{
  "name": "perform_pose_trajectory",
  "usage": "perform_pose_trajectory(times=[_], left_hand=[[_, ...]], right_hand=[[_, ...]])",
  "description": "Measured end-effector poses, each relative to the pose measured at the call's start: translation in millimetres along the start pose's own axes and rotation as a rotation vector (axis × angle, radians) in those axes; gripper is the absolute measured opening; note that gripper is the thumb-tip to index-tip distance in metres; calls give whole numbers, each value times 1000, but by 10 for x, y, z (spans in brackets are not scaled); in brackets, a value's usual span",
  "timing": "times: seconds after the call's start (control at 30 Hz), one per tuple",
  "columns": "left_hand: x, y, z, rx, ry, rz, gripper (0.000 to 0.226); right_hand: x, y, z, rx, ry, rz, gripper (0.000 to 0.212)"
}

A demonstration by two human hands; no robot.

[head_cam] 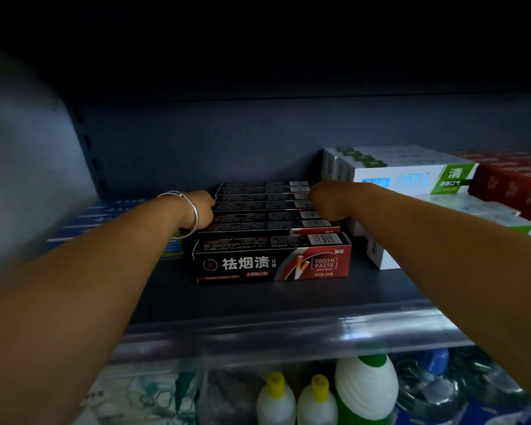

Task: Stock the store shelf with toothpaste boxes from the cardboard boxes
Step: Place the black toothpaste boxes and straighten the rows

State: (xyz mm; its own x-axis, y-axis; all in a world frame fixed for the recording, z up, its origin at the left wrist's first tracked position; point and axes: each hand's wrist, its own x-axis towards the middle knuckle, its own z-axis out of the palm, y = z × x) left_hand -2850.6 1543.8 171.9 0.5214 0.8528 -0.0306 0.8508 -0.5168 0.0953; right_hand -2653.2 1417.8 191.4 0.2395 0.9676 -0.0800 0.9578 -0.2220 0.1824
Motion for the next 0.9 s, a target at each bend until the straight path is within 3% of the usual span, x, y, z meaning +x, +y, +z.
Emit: perform_pose_trajectory(times=[0.33,0.47,0.9], left_hand=[[22,20,4,-5,10,-11,37],[20,61,-1,-6,7,-18,41],[-47,163,-9,32,45,-66,36]], right_hand=[[-5,-18,-53,125,39,32,17],[5,-55,-56,114,35,32,27],[-92,6,-19,116,3,20,27]])
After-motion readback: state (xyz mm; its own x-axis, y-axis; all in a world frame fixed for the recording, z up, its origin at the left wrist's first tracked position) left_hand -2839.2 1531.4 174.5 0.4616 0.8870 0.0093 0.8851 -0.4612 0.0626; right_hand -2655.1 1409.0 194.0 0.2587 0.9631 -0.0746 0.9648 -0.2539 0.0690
